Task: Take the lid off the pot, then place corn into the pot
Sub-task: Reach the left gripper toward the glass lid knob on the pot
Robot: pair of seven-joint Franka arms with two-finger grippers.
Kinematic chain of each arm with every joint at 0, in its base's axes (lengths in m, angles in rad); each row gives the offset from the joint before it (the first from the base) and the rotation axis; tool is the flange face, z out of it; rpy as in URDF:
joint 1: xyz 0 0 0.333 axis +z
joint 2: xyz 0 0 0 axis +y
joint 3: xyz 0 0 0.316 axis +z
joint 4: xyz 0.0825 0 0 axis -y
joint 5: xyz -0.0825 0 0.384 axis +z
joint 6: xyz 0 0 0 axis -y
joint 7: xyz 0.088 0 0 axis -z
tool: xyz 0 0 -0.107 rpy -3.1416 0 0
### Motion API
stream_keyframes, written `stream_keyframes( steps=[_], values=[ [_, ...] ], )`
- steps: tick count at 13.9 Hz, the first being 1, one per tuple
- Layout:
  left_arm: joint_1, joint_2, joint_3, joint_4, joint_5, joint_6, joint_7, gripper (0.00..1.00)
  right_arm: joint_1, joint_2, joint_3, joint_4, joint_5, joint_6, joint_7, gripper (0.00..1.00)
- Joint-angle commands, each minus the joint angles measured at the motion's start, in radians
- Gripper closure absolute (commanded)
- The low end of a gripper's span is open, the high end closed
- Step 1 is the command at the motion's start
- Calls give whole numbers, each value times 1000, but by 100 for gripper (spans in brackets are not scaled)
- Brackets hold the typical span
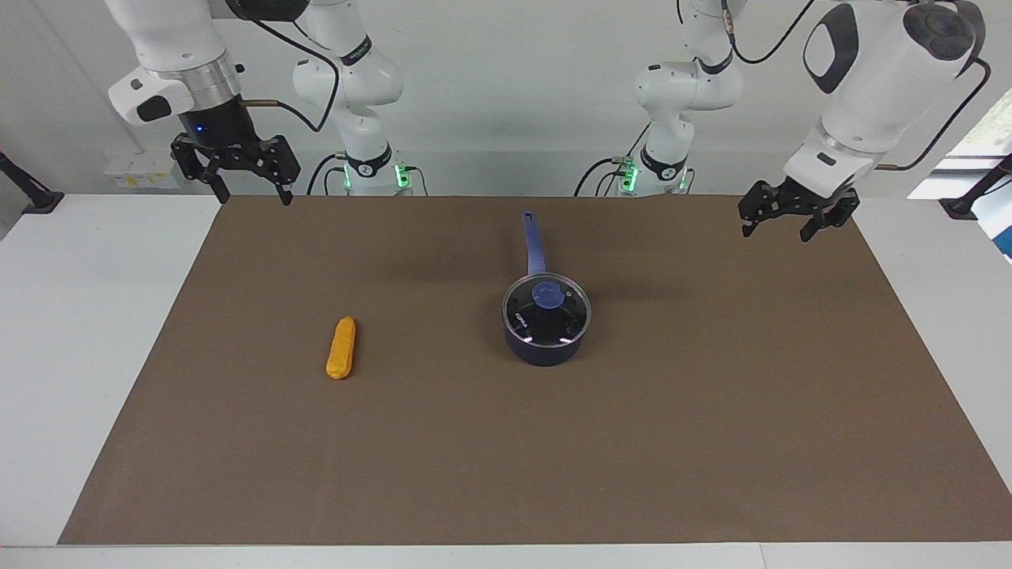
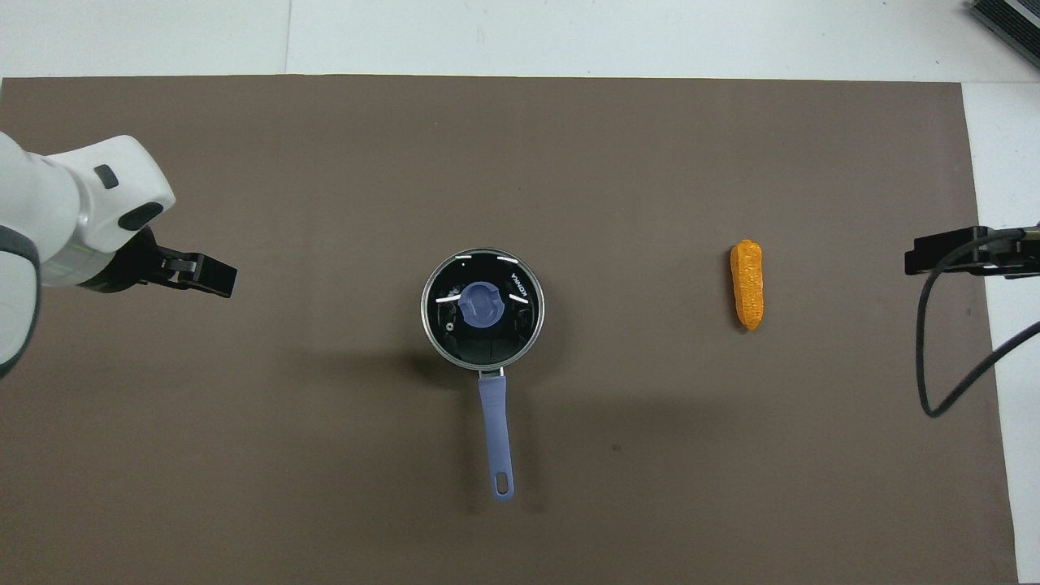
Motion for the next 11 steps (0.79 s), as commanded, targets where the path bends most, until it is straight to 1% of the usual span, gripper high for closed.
stream_keyframes(
  steps=[1, 3, 4, 7, 10, 11],
  values=[
    [-74, -5, 14, -86, 10, 109, -2, 0, -12, 8, 5, 22, 8, -25, -19, 0],
    [-138, 4, 14, -139, 10, 206, -22, 0, -12, 6, 3, 20, 8, -31, -27, 0],
    [-180, 28, 15, -147, 10, 230, -60, 0, -12, 6, 5, 20, 10, -30, -24, 0],
    [-293, 56, 14, -144, 10, 258, -288, 0, -9, 0, 5, -7, 10, 22, -1, 0],
    [-390, 65, 14, -147, 10, 261, -413, 0, -5, 2, 5, -67, 8, 102, 30, 0],
    [-413, 80, 14, -146, 10, 266, -451, 0, -2, 8, 5, -87, 8, 125, 39, 0]
  ],
)
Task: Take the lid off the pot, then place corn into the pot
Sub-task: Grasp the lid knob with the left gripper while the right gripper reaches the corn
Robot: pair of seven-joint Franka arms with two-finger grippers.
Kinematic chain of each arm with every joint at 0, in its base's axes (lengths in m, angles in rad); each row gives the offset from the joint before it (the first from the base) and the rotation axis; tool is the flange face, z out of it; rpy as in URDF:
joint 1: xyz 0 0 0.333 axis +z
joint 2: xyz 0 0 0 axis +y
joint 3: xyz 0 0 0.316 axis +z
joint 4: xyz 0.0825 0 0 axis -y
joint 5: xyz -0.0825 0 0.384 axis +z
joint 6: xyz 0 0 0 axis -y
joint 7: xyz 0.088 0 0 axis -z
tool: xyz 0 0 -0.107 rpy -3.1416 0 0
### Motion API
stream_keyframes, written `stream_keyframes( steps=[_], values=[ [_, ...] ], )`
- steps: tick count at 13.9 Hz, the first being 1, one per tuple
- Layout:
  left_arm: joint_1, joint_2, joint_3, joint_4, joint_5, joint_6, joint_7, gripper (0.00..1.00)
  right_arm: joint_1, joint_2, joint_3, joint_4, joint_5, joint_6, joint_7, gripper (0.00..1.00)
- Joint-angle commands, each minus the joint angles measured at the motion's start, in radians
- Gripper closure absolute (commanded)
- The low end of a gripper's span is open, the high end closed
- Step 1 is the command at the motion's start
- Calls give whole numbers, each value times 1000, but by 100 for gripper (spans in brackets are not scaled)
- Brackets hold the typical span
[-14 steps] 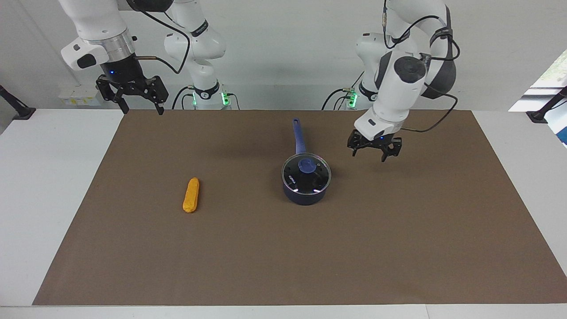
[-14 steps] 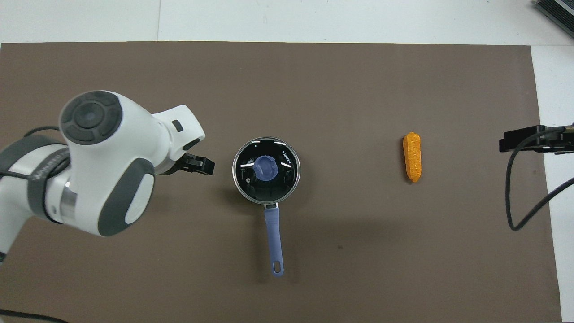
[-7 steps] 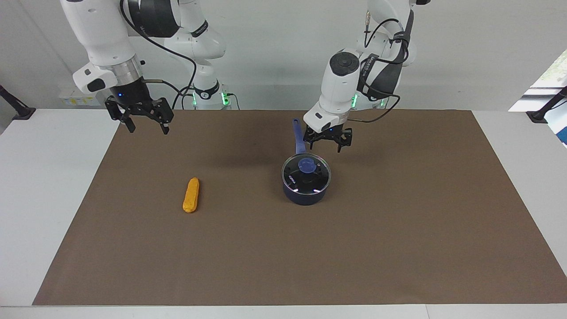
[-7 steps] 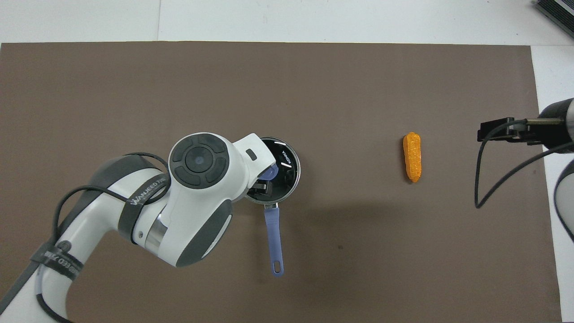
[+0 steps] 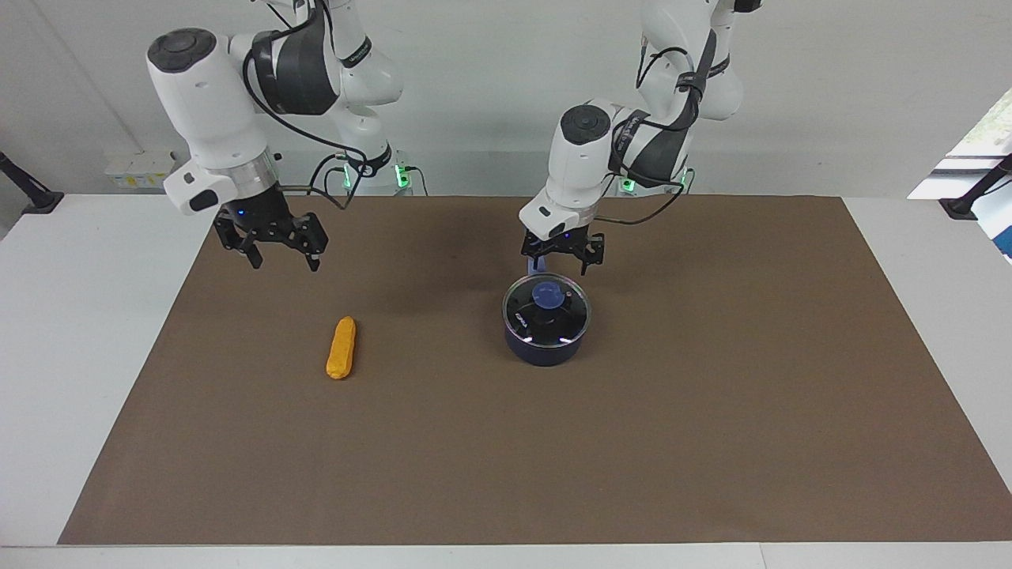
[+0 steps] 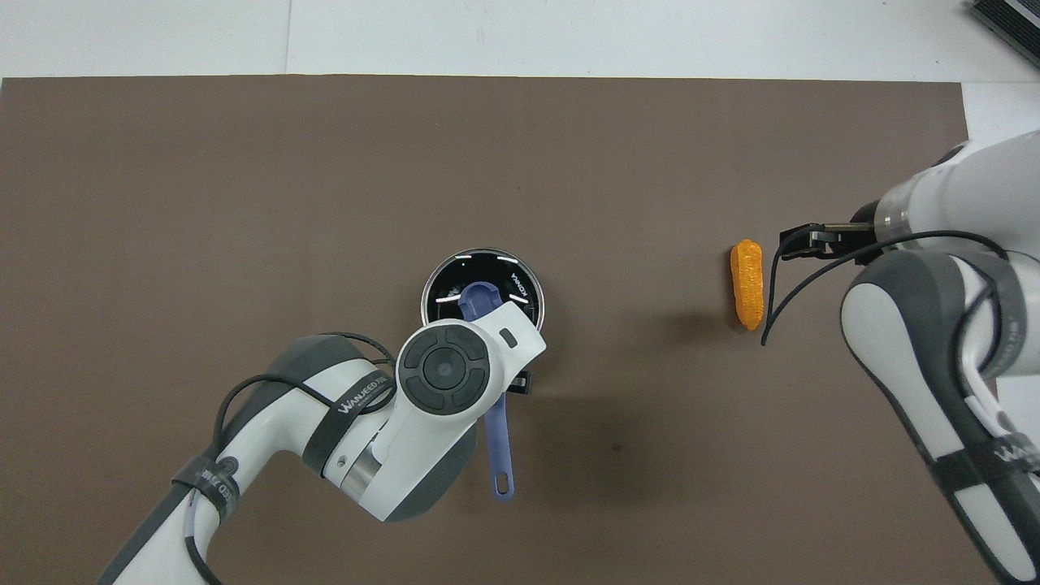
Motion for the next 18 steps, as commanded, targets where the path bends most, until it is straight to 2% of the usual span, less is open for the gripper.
stream_keyframes(
  steps=[1, 3, 8, 10, 12, 16, 17, 18],
  values=[
    [-34, -40, 15, -40, 10, 25, -48, 0, 8, 76, 3, -26, 7, 104, 16, 0],
    [-37, -24, 17, -2, 9, 16, -48, 0, 10, 113, 3, -52, 7, 171, 16, 0],
    [-23, 38, 20, 124, 10, -1, -69, 0, 8, 130, 2, -168, 7, 307, 4, 1],
    [-19, 65, 23, 181, 10, -48, -69, 0, 10, 157, 5, -170, 7, 327, 4, 15],
    [-9, 78, 28, 196, 15, -49, -71, 0, 22, 157, 3, -179, 6, 337, 2, 21],
    [60, 119, 28, 245, 27, -53, -59, 0, 30, 164, 6, -199, 6, 367, -10, 48],
    [64, 127, 28, 258, 29, -64, -59, 0, 30, 165, 6, -197, 6, 367, -16, 61],
    [69, 133, 28, 261, 40, -64, -60, 0, 30, 165, 6, -196, 6, 367, -25, 78]
  ],
)
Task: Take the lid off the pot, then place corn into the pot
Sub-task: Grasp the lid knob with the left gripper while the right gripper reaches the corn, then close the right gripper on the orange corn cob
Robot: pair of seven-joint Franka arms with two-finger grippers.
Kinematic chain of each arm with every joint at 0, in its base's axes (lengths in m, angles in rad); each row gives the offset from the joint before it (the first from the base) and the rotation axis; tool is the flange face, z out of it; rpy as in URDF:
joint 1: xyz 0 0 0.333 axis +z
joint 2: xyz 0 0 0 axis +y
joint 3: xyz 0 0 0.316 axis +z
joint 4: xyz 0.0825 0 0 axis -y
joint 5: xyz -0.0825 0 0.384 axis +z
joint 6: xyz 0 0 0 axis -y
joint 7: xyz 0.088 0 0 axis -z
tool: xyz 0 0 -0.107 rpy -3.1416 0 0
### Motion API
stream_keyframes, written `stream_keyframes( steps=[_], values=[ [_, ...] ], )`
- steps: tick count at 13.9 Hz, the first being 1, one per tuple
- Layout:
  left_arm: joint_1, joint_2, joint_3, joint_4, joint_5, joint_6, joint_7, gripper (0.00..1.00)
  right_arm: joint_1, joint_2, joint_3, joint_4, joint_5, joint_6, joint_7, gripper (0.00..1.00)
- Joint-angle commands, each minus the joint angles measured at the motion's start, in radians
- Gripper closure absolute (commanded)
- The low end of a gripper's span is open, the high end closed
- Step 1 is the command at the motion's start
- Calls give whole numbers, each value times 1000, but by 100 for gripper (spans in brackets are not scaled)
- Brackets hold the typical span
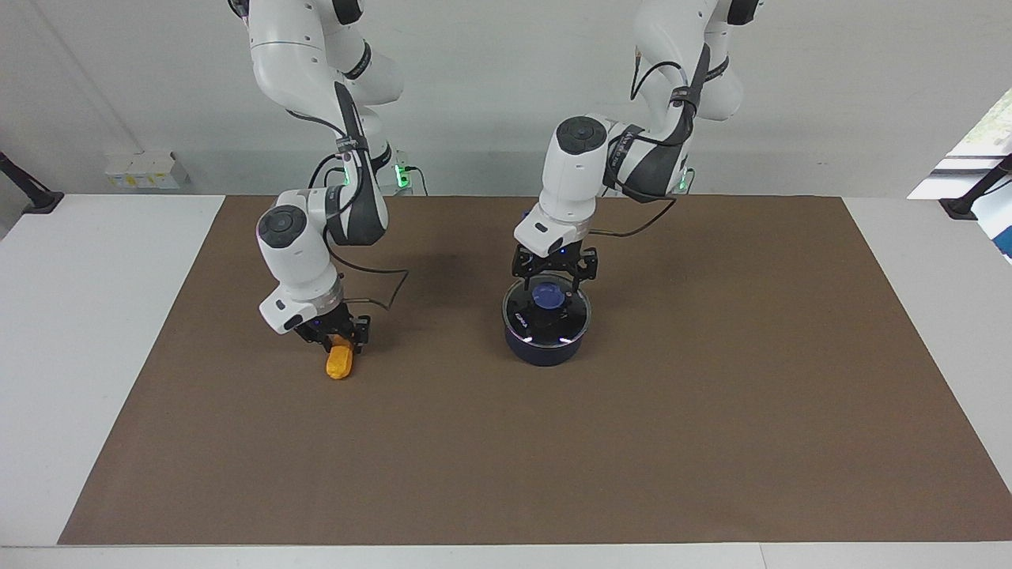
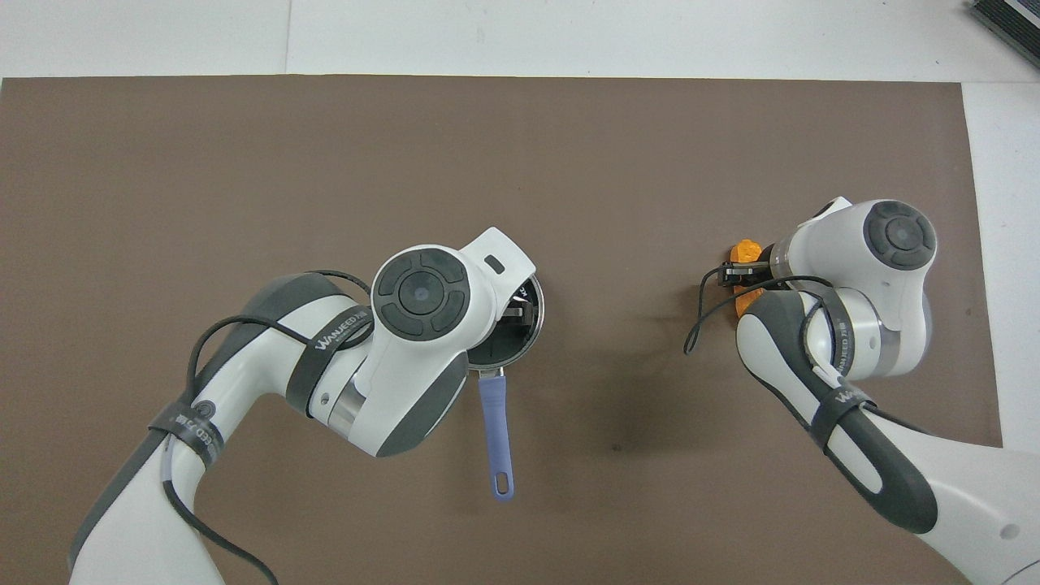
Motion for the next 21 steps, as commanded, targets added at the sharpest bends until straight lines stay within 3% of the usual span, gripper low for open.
stream_keyframes(
  steps=[1, 2, 4, 16, 17, 18, 19, 21],
  values=[
    [12, 41, -6, 60, 33, -34, -6, 0, -5, -4, 5, -9, 6, 23, -35, 88],
    [12, 52, -7, 79, 30, -36, -6, 0, -3, -9, 6, -5, 6, 23, -33, 97],
    [12, 61, -7, 98, 28, -42, -6, 0, 15, -20, 7, -1, 7, 15, -27, 100],
    [0, 65, -9, 83, 19, -27, -12, 0, 26, -69, 54, 22, 7, -40, -19, 100],
    [0, 65, -9, 83, 19, -25, -7, 24, 32, -76, 55, 23, 7, -43, -19, 100],
    [-1, 65, -9, 83, 17, -27, -15, 73, 32, -86, 55, 23, 7, -48, -18, 100],
    [-1, 65, -9, 83, 17, -30, -16, 96, 34, -93, 55, 25, 7, -50, -18, 100],
    [-4, 63, -7, 95, 19, -40, -18, 100, 34, -127, 55, 35, 7, -75, -19, 100]
  ],
)
